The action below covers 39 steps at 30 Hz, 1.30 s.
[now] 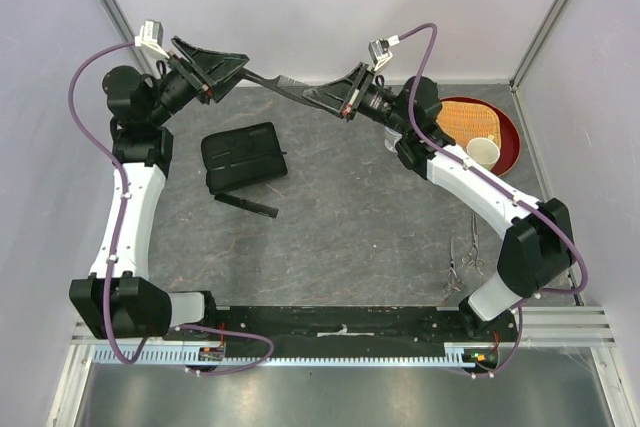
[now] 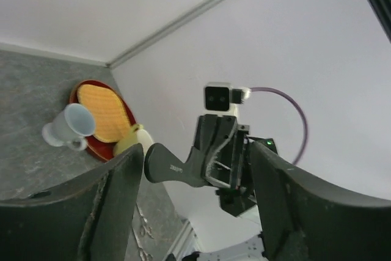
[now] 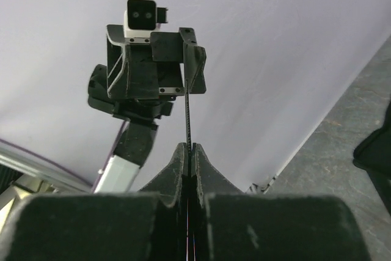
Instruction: Sort the hair-cutting tools
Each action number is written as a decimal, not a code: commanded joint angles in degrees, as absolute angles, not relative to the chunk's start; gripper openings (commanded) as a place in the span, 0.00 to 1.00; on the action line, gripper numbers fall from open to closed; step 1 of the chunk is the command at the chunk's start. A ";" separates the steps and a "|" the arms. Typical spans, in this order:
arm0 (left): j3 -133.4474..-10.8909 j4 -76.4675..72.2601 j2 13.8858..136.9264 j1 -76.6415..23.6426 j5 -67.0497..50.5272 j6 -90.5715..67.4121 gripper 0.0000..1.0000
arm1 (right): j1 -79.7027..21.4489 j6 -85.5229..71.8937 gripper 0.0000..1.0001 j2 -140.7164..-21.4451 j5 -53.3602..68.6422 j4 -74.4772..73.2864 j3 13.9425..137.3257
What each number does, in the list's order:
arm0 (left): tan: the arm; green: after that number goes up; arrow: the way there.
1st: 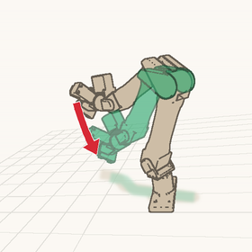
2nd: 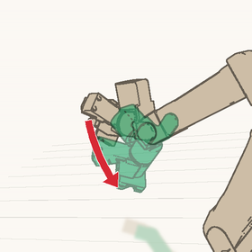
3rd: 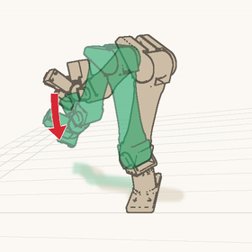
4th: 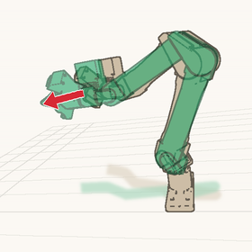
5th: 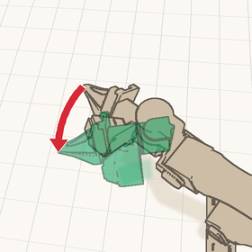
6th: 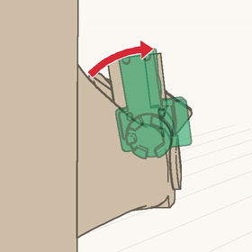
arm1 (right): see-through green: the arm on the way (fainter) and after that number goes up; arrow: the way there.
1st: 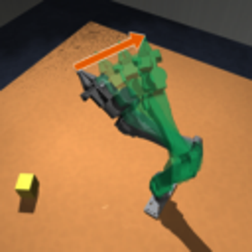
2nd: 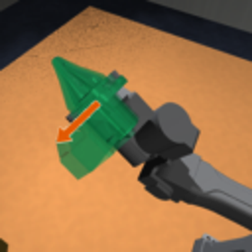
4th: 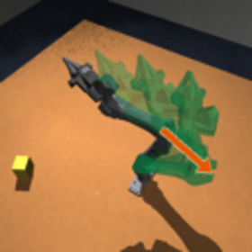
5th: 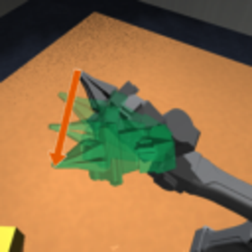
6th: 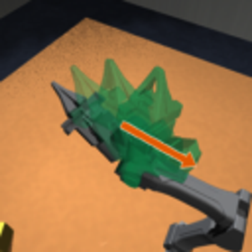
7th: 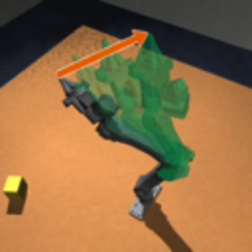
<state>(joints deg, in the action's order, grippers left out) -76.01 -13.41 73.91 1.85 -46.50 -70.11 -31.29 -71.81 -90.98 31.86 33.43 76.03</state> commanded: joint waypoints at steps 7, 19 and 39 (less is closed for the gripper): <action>-68.85 20.82 70.22 5.53 -12.97 -38.16 0.86 | -31.12 -48.35 0.00 -88.07 17.41 -0.84 82.35; -68.80 15.03 90.51 8.00 1.84 -27.26 0.85 | -31.11 -40.52 0.00 -85.70 10.29 -10.80 79.37; -76.81 7.22 112.93 12.21 -4.30 -25.84 0.69 | -29.36 -38.50 0.00 -84.20 6.51 -13.80 78.13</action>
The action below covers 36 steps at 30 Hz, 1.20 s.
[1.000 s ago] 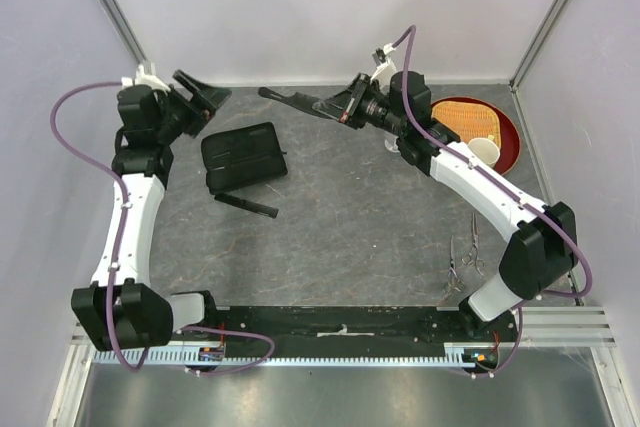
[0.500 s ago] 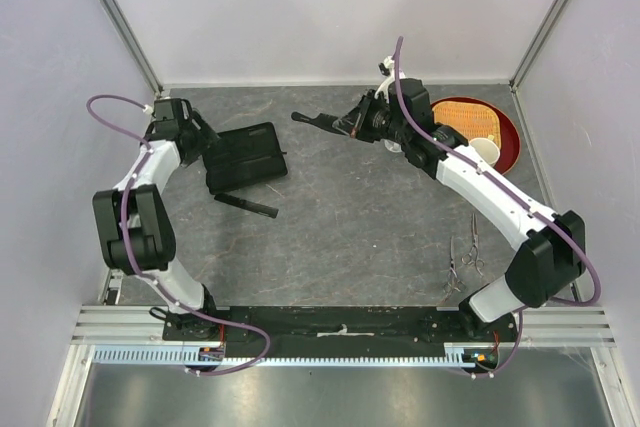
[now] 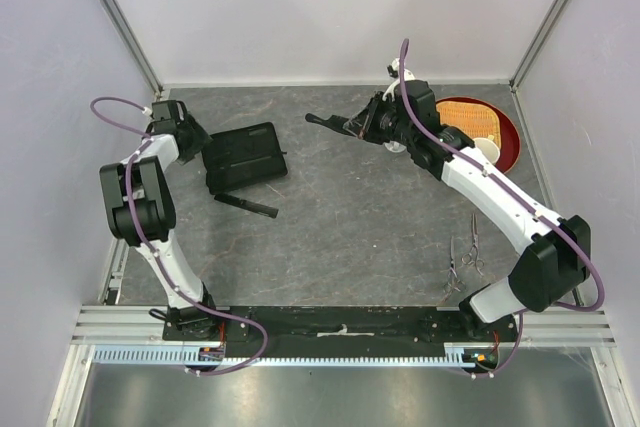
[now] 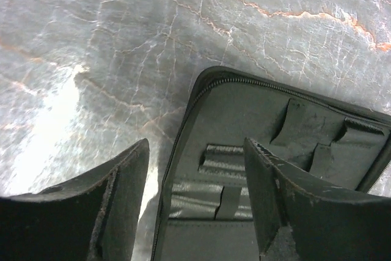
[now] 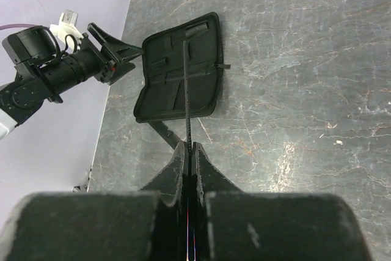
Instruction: Sort the hair-cutting tools
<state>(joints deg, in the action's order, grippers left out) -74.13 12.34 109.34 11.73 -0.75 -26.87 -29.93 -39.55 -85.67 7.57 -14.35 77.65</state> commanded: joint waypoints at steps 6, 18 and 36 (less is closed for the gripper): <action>-79.10 6.77 116.63 12.30 -7.29 -26.54 0.54 | -28.65 -38.50 0.00 -84.99 6.15 -15.64 79.45; -80.60 6.95 118.92 12.04 -19.67 -24.35 0.02 | -28.56 -39.20 0.00 -85.25 4.83 -16.00 79.02; -71.37 0.97 115.84 1.24 -49.74 -13.80 0.02 | -27.95 -36.13 0.00 -85.60 9.12 -16.78 73.40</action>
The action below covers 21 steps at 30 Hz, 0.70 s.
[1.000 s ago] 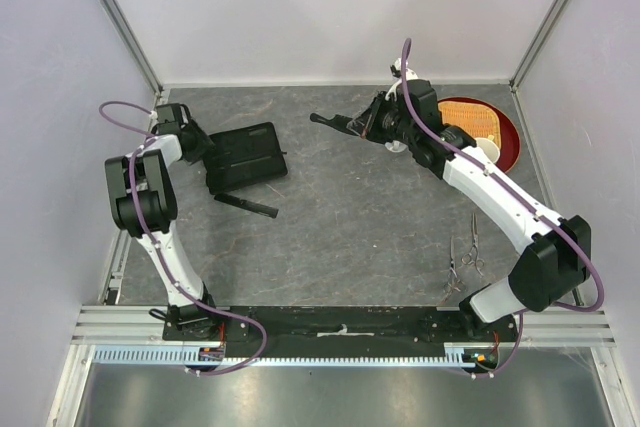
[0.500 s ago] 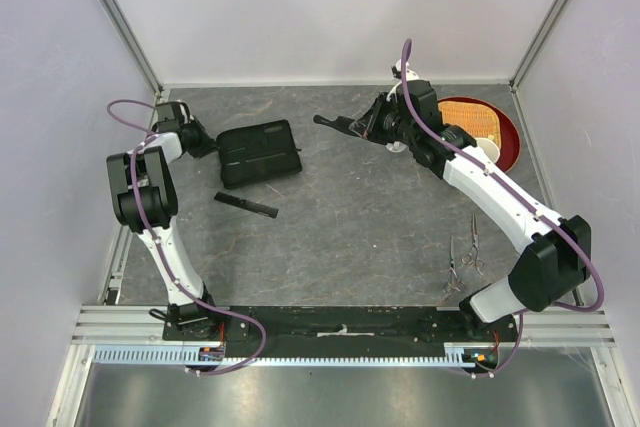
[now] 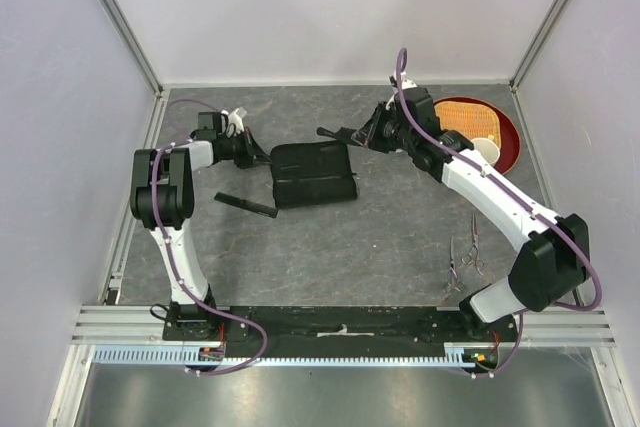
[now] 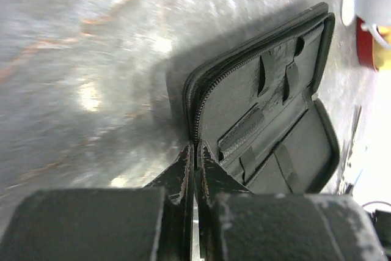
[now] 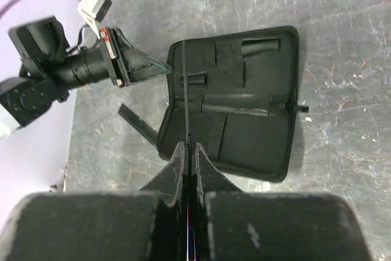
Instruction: Sort the hair-cutting tools
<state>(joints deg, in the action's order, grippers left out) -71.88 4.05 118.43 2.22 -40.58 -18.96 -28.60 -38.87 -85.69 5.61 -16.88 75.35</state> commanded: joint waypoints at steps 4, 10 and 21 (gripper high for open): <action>-72.07 1.41 115.49 0.53 -50.01 -13.88 0.02 | -26.63 -33.14 0.00 -87.54 14.93 -19.68 71.72; -71.19 0.79 113.47 0.53 -45.62 -17.14 0.45 | -25.58 -30.41 0.00 -88.15 18.54 -22.15 67.50; -62.06 8.43 103.19 -6.58 -33.32 -27.59 0.34 | -24.43 -29.01 0.00 -89.64 19.43 -25.48 61.44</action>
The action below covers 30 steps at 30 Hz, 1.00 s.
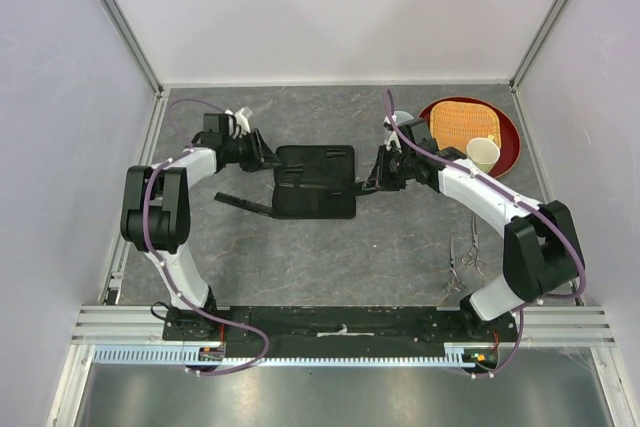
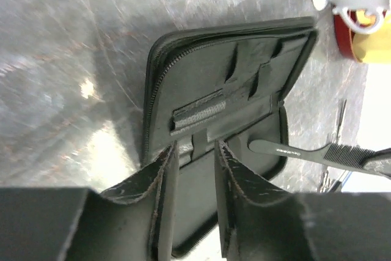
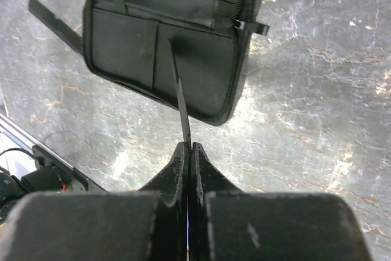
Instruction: Sort the hair-cutting tools
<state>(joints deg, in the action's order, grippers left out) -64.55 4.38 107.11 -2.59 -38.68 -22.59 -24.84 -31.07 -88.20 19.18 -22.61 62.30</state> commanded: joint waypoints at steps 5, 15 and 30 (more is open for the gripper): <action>-56.61 10.27 100.20 -10.89 -32.26 -29.27 0.25 | -24.34 -27.86 0.00 -90.53 16.97 -26.98 59.95; -52.65 17.31 98.53 -12.22 -24.44 -28.04 0.17 | -23.56 -25.93 0.00 -93.51 15.47 -31.29 58.62; -51.24 17.58 96.51 -13.45 -22.15 -28.12 0.17 | -23.73 -27.25 0.00 -97.38 17.40 -24.35 55.90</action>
